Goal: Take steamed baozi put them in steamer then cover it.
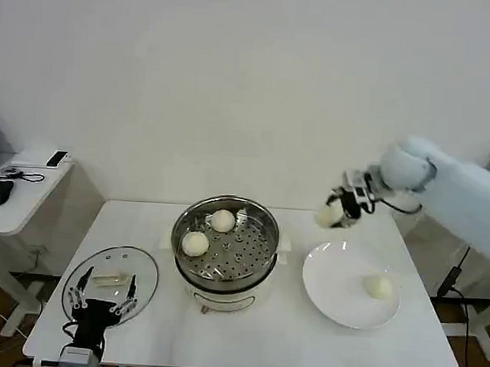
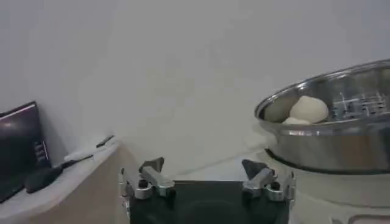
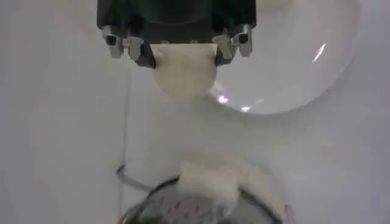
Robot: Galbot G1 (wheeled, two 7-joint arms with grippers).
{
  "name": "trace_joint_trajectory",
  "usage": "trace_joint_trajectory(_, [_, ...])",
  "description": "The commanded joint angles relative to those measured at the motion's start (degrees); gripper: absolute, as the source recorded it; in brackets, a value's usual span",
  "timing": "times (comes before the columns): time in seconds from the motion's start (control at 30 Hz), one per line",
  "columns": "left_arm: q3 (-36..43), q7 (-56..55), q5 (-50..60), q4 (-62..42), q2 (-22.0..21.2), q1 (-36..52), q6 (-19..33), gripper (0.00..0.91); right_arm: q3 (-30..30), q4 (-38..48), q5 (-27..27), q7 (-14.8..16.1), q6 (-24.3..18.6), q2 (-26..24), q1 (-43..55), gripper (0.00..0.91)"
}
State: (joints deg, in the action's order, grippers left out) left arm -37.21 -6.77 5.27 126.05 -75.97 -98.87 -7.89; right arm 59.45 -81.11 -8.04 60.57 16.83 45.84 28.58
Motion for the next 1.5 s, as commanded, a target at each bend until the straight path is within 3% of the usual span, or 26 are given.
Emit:
trace_joint_trajectory(0.03, [-0.55, 0.01, -0.03, -0.01, -0.01, -0.08, -0.05, 0.907, 4.66, 1.61, -3.6, -0.75, -1.52, 14.24, 7.1, 0.675])
trace_joint_trajectory(0.53, [-1.85, -0.02, 0.14, 1.38, -1.28, -0.93, -0.24, 0.907, 8.39, 1.79, -0.04, -0.18, -9.48, 24.98, -0.2, 0.675])
trace_joint_trajectory(0.8, [-2.36, -0.04, 0.07, 1.58, -1.52, -1.4, -0.11, 0.907, 10.61, 0.04, 3.87, 2.4, -11.86, 25.41, -1.39, 0.675])
trace_joint_trajectory(1.43, [-2.47, -0.15, -0.08, 1.42, -1.67, -1.25, 0.03, 0.907, 11.81, -0.03, 6.39, 2.21, -16.13, 24.93, -2.64, 0.675])
trace_joint_trajectory(1.5, [-2.48, -0.15, -0.08, 1.4, -1.65, -1.21, 0.03, 0.907, 11.77, -0.09, 6.32, 2.18, -16.19, 24.9, -2.63, 0.786])
